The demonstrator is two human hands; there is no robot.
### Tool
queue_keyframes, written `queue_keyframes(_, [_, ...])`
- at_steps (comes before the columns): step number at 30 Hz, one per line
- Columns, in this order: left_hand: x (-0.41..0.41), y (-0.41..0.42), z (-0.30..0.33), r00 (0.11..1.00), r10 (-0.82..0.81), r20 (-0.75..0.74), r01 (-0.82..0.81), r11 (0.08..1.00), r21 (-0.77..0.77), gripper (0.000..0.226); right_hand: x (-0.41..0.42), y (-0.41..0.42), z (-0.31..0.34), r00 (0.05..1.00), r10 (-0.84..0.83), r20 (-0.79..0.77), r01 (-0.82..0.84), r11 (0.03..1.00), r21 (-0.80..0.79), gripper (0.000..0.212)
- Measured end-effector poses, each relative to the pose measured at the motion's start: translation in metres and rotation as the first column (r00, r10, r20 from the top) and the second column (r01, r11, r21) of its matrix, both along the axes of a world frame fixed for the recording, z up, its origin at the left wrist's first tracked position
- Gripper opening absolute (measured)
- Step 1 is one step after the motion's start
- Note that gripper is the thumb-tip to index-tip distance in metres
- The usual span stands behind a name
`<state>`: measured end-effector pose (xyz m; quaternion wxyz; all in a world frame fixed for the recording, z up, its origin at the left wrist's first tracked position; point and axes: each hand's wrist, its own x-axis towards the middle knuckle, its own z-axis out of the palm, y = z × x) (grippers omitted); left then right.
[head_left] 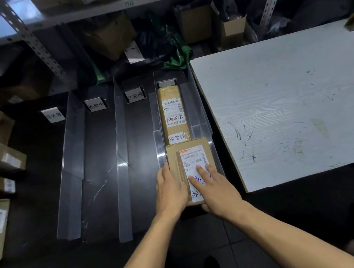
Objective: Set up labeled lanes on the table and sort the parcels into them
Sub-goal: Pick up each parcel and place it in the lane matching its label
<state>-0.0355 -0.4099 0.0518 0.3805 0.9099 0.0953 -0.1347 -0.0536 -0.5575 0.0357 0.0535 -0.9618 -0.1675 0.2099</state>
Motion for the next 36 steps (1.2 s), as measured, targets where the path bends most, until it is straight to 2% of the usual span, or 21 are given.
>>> queue_keyframes(4, [0.000,0.005,0.009,0.999,-0.002,0.046,0.003,1.000,-0.016,0.068,0.002,0.000,0.011,1.000,-0.012,-0.005,0.012,0.999,0.033,0.087])
queue_keyframes(8, [0.006,0.019,0.029,0.987,0.059,0.149,-0.059,0.998,-0.003,0.058,0.013,0.006,0.042,0.984,-0.111,0.139,0.084,0.978,0.190,0.071])
queue_keyframes(11, [0.015,0.035,0.055,0.960,0.100,0.262,-0.109,0.994,0.019,0.051,0.027,0.023,0.075,0.950,-0.131,0.283,0.048,0.958,0.282,0.063])
queue_keyframes(16, [0.019,0.081,0.103,0.908,0.116,0.403,-0.159,0.985,0.074,0.050,0.050,0.077,0.121,0.922,-0.050,0.384,-0.074,0.951,0.302,0.068])
queue_keyframes(22, [0.015,0.169,0.153,0.829,0.215,0.516,-0.307,0.946,0.100,0.050,0.074,0.169,0.166,0.884,0.059,0.465,-0.240,0.909,0.340,0.069])
queue_keyframes(27, [0.016,0.262,0.180,0.779,0.294,0.554,-0.411,0.907,0.096,0.048,0.094,0.262,0.200,0.841,0.127,0.526,-0.357,0.861,0.363,0.067])
queue_keyframes(36, [0.019,0.449,0.213,0.682,0.445,0.581,-0.568,0.822,0.037,0.040,0.129,0.457,0.220,0.865,0.204,0.458,-0.431,0.768,0.473,0.063])
